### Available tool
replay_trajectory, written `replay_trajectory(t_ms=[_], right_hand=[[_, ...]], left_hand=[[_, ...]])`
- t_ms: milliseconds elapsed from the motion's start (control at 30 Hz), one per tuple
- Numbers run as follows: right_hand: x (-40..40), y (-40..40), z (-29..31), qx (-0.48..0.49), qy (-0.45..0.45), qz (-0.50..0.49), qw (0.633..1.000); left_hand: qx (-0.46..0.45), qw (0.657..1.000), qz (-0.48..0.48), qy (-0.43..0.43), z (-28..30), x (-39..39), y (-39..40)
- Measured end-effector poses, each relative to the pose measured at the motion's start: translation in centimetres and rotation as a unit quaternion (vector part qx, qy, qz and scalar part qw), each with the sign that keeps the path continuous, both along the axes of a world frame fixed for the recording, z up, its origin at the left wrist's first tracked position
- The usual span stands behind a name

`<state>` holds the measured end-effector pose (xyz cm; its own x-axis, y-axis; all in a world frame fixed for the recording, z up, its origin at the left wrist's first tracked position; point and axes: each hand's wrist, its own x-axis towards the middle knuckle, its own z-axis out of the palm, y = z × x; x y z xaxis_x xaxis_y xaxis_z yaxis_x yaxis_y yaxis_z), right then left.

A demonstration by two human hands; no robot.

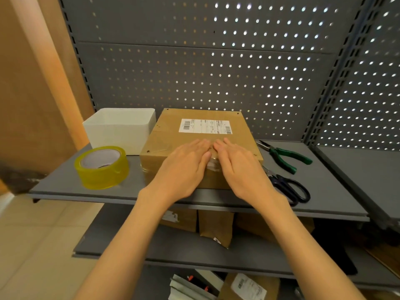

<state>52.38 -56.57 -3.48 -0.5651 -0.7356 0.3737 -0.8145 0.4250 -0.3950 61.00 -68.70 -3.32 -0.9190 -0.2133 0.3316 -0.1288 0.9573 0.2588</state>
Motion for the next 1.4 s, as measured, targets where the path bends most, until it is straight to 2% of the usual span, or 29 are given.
replay_trajectory(t_ms=[167, 300, 400, 467, 500, 633, 700, 733, 833, 900, 967, 1067, 1300, 1400], right_hand=[[-0.7, -0.1, -0.2, -0.009, 0.015, -0.015, 1.0], [-1.1, -0.3, 0.8, -0.085, 0.047, -0.025, 0.995], [-1.9, -1.1, 0.9, 0.026, 0.082, 0.012, 0.996], [-2.1, -1.4, 0.7, 0.103, 0.097, -0.012, 0.99], [-2.1, -1.5, 0.6, 0.111, 0.094, -0.023, 0.989], [-2.2, -1.3, 0.5, 0.027, 0.071, -0.048, 0.996], [-2.7, -1.1, 0.8, 0.019, 0.079, -0.064, 0.995], [-2.9, -0.9, 1.0, 0.021, 0.082, -0.056, 0.995], [-2.9, -0.2, 1.4, -0.036, 0.008, -0.005, 0.999], [-2.8, 0.1, 1.1, -0.016, 0.039, 0.01, 0.999], [-3.0, 0.4, 0.3, 0.037, 0.114, 0.007, 0.993], [-3.1, 0.6, -0.6, 0.093, 0.194, -0.01, 0.977], [-3.5, 0.8, -0.7, 0.144, 0.239, 0.002, 0.96], [-3.5, 0.8, -0.4, 0.174, 0.225, 0.011, 0.959]], left_hand=[[0.042, 0.999, 0.013, -0.023, 0.9, -0.3, -0.4], [0.006, 0.999, 0.033, -0.009, 1.6, -1.4, -0.5], [-0.032, 0.998, -0.033, -0.047, 1.2, -2.6, -0.8], [-0.054, 0.994, -0.036, -0.084, 1.0, -2.8, -1.1], [-0.053, 0.994, -0.03, -0.093, 0.9, -2.7, -1.4], [0.015, 0.994, -0.03, -0.107, 1.6, -2.1, -2.1], [0.02, 0.993, -0.023, -0.112, 2.0, -1.9, -2.2], [0.018, 0.994, -0.02, -0.104, 2.0, -1.9, -2.1], [0.062, 0.997, -0.023, -0.049, 2.1, -1.9, -2.0], [0.071, 0.995, -0.063, -0.032, 1.9, -1.7, -2.0], [0.008, 0.993, -0.102, -0.056, 1.4, -1.8, -2.4], [-0.074, 0.989, -0.096, -0.084, 0.6, -2.0, -3.3], [-0.133, 0.978, -0.115, -0.11, 0.8, -2.0, -3.7], [-0.164, 0.976, -0.094, -0.104, 0.7, -2.0, -3.6]])
